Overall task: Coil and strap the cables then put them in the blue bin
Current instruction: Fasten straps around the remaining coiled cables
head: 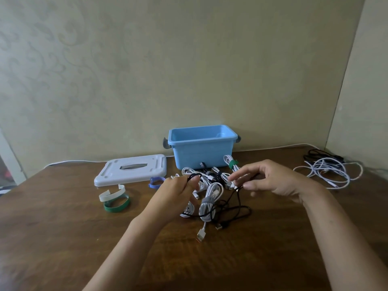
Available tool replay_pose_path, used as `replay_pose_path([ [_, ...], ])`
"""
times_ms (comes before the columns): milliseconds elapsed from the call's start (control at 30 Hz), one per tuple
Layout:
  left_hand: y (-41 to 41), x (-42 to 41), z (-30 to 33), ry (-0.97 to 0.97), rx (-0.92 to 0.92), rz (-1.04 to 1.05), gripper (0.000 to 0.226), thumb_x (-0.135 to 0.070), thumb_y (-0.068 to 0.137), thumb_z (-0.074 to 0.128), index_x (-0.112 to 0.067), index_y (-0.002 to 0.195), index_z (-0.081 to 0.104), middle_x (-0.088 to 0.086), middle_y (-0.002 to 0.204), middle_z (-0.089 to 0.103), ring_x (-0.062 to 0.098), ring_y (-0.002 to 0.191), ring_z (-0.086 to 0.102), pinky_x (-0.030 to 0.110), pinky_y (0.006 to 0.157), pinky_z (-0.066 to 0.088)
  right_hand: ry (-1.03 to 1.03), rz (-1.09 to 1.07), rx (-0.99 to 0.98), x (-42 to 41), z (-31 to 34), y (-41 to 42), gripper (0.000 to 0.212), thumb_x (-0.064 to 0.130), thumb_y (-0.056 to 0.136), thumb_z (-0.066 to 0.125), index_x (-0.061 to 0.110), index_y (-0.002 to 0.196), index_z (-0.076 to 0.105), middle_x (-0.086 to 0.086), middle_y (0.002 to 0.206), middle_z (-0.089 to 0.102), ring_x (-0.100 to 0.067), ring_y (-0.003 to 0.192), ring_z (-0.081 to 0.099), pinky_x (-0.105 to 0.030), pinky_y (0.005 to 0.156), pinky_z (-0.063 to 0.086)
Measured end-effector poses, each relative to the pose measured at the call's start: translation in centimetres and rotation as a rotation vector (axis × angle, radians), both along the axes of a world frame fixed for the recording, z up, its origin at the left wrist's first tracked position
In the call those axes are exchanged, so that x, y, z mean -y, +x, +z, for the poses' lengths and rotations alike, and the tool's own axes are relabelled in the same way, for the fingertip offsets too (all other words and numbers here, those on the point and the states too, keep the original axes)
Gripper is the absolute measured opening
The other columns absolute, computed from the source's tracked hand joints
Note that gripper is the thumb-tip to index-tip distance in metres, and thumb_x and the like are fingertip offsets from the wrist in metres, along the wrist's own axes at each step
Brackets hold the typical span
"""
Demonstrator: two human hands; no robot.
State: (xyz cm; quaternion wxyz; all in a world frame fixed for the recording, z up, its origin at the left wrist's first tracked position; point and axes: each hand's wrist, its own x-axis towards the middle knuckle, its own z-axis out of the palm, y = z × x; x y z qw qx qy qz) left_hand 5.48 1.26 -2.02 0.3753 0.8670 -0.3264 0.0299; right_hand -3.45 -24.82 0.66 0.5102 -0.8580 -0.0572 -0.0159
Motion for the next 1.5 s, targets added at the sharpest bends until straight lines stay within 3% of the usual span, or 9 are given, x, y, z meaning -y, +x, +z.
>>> replay_pose_path([
  [133, -0.1, 0.0, 0.0, -0.030, -0.041, -0.002, 0.043, -0.044, 0.106, 0.033, -0.019, 0.096, 0.067, -0.012, 0.071, 0.075, -0.002, 0.079, 0.066, 0.008, 0.073, 0.045, -0.043, -0.035, 0.066, 0.0, -0.2, 0.2, 0.039, -0.004, 0.094, 0.065, 0.031, 0.099, 0.081, -0.001, 0.099, 0.077, -0.011, 0.100, 0.069, -0.020, 0.065, 0.052],
  [400, 0.3, -0.1, 0.0, -0.123, -0.119, 0.008, 0.046, -0.047, 0.104, 0.032, -0.018, 0.096, 0.067, -0.007, 0.070, 0.076, 0.001, 0.077, 0.067, 0.017, 0.071, 0.043, -0.200, -0.026, 0.009, 0.5, -0.5, 0.3, 0.045, -0.010, 0.085, 0.070, 0.032, 0.100, 0.078, 0.003, 0.107, 0.075, -0.003, 0.090, 0.065, -0.018, 0.081, 0.052],
  [567, 0.5, -0.1, -0.1, -0.135, -0.123, 0.025, 0.046, -0.047, 0.106, 0.032, -0.020, 0.094, 0.068, -0.006, 0.069, 0.075, 0.001, 0.075, 0.067, 0.022, 0.075, 0.045, -0.064, -0.113, 0.039, 0.5, -0.8, 0.3, 0.016, 0.001, 0.092, 0.069, 0.016, 0.089, 0.075, 0.008, 0.074, 0.072, -0.008, 0.067, 0.063, -0.023, 0.055, 0.045],
  [733, 0.4, -0.2, 0.0, -0.058, -0.115, 0.017, 0.047, -0.048, 0.105, 0.031, -0.020, 0.094, 0.067, -0.008, 0.069, 0.075, 0.004, 0.077, 0.066, 0.019, 0.073, 0.045, 0.129, -0.001, -0.092, -0.5, -0.2, -0.2, 0.018, -0.001, 0.098, 0.058, 0.009, 0.095, 0.074, -0.005, 0.111, 0.077, -0.012, 0.055, 0.065, -0.018, 0.048, 0.045],
  [900, 0.4, -0.1, -0.2, 0.118, -0.042, -0.012, 0.046, -0.048, 0.105, 0.034, -0.023, 0.089, 0.070, -0.012, 0.077, 0.076, -0.002, 0.080, 0.065, 0.025, 0.084, 0.051, 0.267, 0.156, -0.261, -3.0, -0.5, 0.5, 0.027, -0.007, 0.101, 0.047, -0.005, 0.116, 0.069, -0.016, 0.119, 0.073, -0.027, 0.109, 0.072, -0.032, 0.087, 0.061],
  [1033, 0.7, -0.1, -0.3, 0.132, -0.019, 0.013, 0.048, -0.049, 0.104, 0.036, -0.019, 0.087, 0.069, -0.008, 0.079, 0.075, 0.001, 0.077, 0.065, 0.033, 0.084, 0.053, -0.012, 0.083, -0.033, -6.2, -1.4, 2.0, 0.023, 0.005, 0.095, 0.068, 0.015, 0.113, 0.076, 0.000, 0.108, 0.078, -0.012, 0.103, 0.072, -0.033, 0.096, 0.057],
  [1200, 0.2, -0.2, 0.4, 0.033, 0.017, 0.072, 0.046, -0.042, 0.105, 0.038, -0.016, 0.092, 0.074, -0.006, 0.078, 0.071, -0.002, 0.073, 0.062, 0.006, 0.064, 0.041, -0.481, -0.006, 0.047, -8.5, -2.0, 2.4, 0.037, 0.041, 0.077, 0.085, 0.041, 0.112, 0.073, 0.015, 0.121, 0.058, -0.007, 0.109, 0.060, -0.037, 0.097, 0.052],
  [1367, 0.6, -0.3, 0.1, -0.053, -0.098, 0.062, 0.048, -0.050, 0.104, 0.033, -0.023, 0.088, 0.070, -0.008, 0.072, 0.076, -0.002, 0.077, 0.066, 0.019, 0.077, 0.047, -0.634, -0.001, 0.096, -8.6, -2.3, 2.4, 0.010, 0.042, 0.081, 0.081, 0.044, 0.083, 0.072, 0.018, 0.106, 0.056, -0.007, 0.101, 0.055, -0.034, 0.087, 0.051],
  [1500, 0.2, -0.2, 0.6, -0.153, -0.139, 0.061, 0.049, -0.047, 0.105, 0.034, -0.019, 0.090, 0.072, -0.009, 0.067, 0.074, -0.002, 0.071, 0.067, 0.020, 0.070, 0.045, -0.621, -0.031, 0.104, -8.1, -2.1, 2.5, 0.013, 0.046, 0.084, 0.078, 0.044, 0.092, 0.068, 0.017, 0.095, 0.068, -0.003, 0.090, 0.062, -0.030, 0.080, 0.052],
])
